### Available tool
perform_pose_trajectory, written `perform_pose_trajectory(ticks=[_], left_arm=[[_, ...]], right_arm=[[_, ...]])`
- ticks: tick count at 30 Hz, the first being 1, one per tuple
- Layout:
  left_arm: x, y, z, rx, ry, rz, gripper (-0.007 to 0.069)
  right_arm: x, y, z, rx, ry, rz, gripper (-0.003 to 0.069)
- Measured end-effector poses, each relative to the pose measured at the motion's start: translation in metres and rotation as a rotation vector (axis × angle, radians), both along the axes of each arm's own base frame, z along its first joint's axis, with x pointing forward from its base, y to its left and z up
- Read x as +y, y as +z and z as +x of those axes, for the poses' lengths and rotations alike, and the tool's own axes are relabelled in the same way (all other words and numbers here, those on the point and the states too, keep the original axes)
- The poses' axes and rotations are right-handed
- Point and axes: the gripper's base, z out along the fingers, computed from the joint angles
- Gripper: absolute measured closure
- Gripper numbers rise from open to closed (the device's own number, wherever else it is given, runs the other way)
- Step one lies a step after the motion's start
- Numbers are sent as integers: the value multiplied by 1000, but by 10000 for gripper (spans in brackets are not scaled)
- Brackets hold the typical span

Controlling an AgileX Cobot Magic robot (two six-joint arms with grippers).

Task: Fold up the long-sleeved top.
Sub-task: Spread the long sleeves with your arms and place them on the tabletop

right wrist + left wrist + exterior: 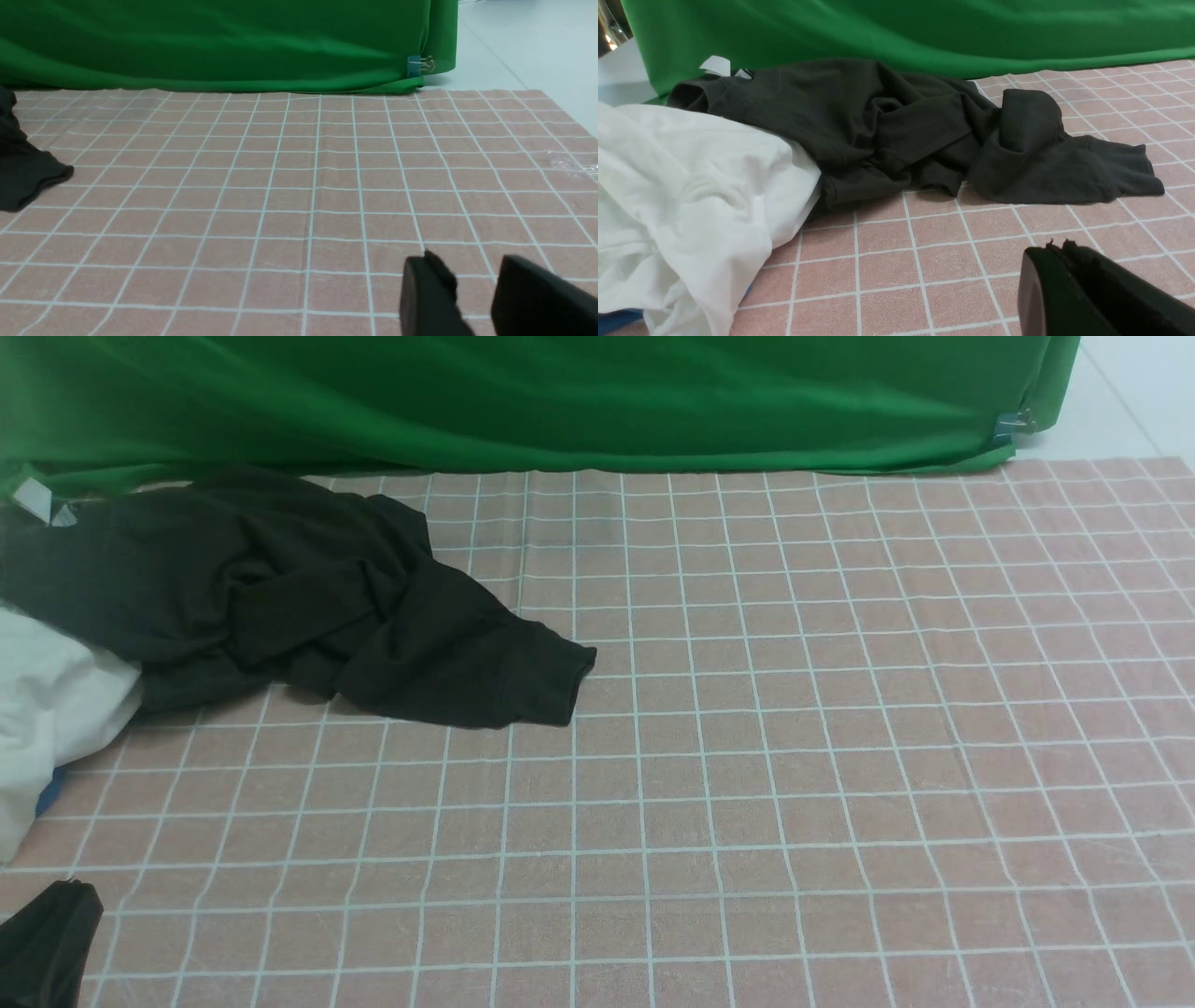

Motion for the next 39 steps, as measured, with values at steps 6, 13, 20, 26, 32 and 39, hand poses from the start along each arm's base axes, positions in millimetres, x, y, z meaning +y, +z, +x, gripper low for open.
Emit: perform_pose_trajectory(ticks=[6,13,20,26,32,39], left_arm=[[0,0,0,0,0,0,606],[0,0,0,0,0,0,606],[0,5,1,-52,8,-48,606],[6,24,1,-269,77,-543,606],[13,33,-1,-387,123,-579,606],[5,43,-3,-316,54,-639,606]], right_arm=[[0,0,0,0,0,0,418],[0,0,0,0,0,0,418],[0,0,0,0,0,0,418],[0,0,0,0,0,0,418],[0,0,0,0,0,0,418],[0,0,0,0,0,0,418]])
